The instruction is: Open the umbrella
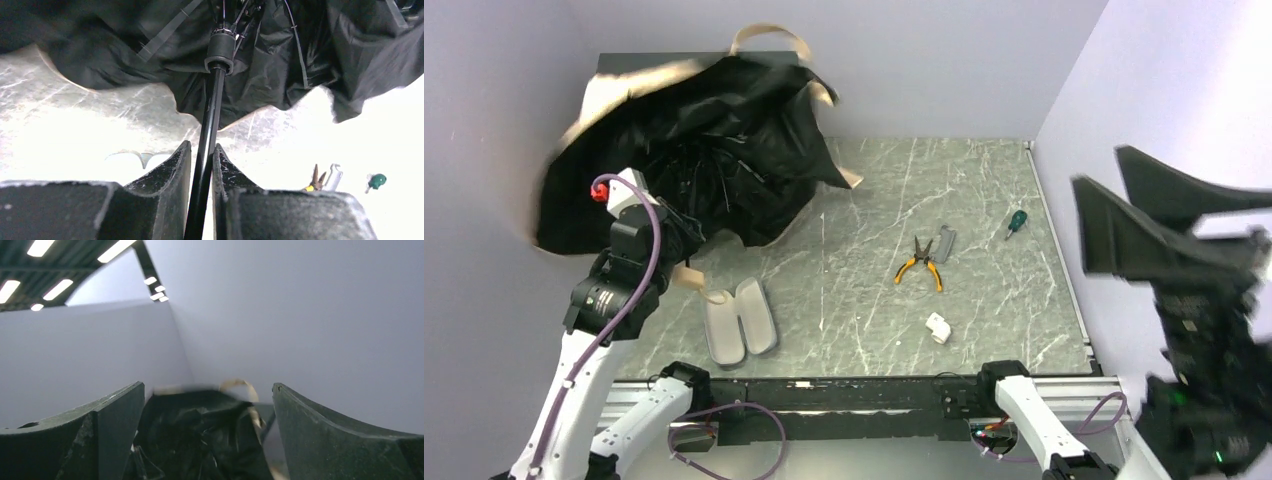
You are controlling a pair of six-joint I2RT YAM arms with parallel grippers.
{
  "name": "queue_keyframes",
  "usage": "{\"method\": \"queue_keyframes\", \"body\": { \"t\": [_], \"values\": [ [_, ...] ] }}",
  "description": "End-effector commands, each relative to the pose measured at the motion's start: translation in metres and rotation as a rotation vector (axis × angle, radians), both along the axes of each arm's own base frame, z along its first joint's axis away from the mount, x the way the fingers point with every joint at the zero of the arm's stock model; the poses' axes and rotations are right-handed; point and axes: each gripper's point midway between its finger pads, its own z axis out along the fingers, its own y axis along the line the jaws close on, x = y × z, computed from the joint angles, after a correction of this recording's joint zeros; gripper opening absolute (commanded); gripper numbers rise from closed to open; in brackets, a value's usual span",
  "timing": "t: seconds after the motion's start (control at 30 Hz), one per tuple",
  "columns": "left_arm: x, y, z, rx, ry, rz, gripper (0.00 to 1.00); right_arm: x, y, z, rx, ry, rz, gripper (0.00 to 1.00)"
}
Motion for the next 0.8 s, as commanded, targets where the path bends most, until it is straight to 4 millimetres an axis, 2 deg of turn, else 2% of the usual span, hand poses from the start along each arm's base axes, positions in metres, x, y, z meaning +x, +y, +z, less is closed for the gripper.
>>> {"method": "queue_keyframes", "body": {
  "t": [0.0,0.13,0.27,0.3,0.4,0.5,0.6,0.7,0.77],
  "values": [
    [-0.004,0.066,-0.004,0.075,0.002,0.312,0.0,-0.049,-0.014,0.028,0.026,-0.134,-0.048,1.0],
    [0.0,0.047,0.001,-0.004,-0.055,0.211,0.0,-0.026,-0.006,0.009,0.027,-0.034,-0.004,1.0],
    [0.0,0.017,0.01,-0.097,-0.113,0.057,0.0,-0.004,0.02,-0.032,0.0,0.112,0.15,1.0],
    [0.0,0.0,0.012,-0.134,-0.124,-0.029,0.0,0.009,0.029,-0.05,-0.003,0.179,0.205,0.99],
    [-0.002,-0.046,0.027,-0.235,-0.172,-0.27,0.0,0.032,0.048,-0.094,-0.005,0.338,0.331,0.98],
    [-0.011,-0.09,0.044,-0.339,-0.193,-0.508,0.0,0.051,0.057,-0.129,0.006,0.471,0.39,0.96],
    [-0.029,-0.128,0.071,-0.378,-0.245,-0.696,0.0,0.064,0.063,-0.155,0.026,0.577,0.428,0.95],
    [-0.047,-0.162,0.096,-0.374,-0.265,-0.831,0.0,0.069,0.074,-0.172,0.035,0.646,0.52,0.94],
    [-0.053,-0.179,0.109,-0.373,-0.272,-0.871,0.0,0.07,0.077,-0.179,0.055,0.677,0.552,0.94]
  ]
}}
